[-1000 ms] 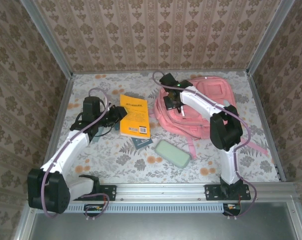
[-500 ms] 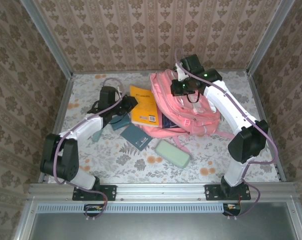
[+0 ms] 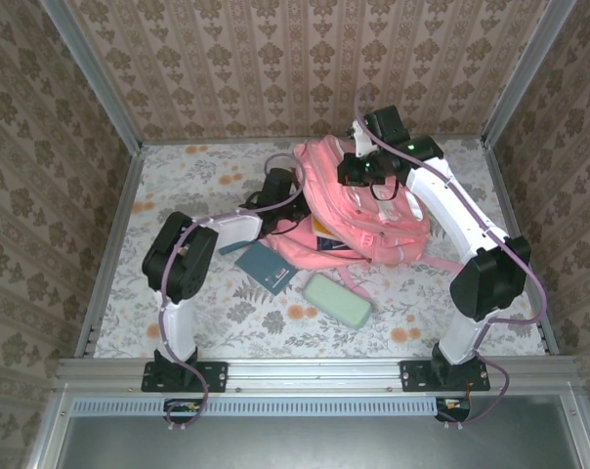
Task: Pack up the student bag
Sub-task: Place the book in the student bag, then close the student bag at the center of the table.
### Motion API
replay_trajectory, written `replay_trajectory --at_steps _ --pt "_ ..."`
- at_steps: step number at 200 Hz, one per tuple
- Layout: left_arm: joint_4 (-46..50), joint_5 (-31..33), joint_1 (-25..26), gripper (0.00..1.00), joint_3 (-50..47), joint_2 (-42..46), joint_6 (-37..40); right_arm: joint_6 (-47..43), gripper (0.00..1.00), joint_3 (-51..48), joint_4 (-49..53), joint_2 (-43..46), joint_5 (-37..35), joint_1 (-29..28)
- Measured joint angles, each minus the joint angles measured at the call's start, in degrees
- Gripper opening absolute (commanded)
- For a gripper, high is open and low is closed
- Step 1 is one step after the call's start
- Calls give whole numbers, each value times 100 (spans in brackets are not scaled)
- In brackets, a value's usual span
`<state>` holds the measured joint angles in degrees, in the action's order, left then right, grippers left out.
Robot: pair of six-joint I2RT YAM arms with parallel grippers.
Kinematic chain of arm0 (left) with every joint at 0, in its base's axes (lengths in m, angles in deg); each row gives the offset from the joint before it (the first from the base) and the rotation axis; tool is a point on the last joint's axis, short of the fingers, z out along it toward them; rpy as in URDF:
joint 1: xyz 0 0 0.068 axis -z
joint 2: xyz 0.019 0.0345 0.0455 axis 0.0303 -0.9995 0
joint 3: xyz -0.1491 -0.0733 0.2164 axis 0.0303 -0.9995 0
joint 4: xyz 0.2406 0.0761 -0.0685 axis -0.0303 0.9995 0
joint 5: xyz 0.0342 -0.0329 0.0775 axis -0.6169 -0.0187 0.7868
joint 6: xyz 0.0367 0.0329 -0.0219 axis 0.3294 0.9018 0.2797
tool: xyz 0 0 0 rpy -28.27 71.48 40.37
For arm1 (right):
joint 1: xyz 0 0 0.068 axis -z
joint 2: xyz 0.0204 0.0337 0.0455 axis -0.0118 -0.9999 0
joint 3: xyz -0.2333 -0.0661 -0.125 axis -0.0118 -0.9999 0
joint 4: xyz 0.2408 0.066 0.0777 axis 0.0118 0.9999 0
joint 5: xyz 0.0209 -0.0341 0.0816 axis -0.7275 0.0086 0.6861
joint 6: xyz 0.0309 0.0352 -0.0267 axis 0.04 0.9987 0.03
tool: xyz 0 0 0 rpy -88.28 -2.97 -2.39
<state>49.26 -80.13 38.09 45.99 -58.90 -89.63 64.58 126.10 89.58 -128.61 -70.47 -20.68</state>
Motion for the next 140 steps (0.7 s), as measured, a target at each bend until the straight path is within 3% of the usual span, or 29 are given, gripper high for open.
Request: replay_trajectory --at_steps 10,32,44,65,101,140 --pt "109 144 133 4 229 -127 0 17 0 -42 -48 0 13 7" --pt "575 448 374 34 802 -328 76 35 0 -96 -83 0 66 35" --pt "857 603 483 57 1115 -435 188 37 0 -127 -129 0 103 74" --pt "1296 787 601 75 1453 -527 306 37 0 -142 -170 2 177 184" --pt "1672 970 540 90 1117 -273 448 31 0 -356 -278 92 328 407" --pt "2465 1228 321 94 702 730 876 -76 3 -739 -498 210 365 535"
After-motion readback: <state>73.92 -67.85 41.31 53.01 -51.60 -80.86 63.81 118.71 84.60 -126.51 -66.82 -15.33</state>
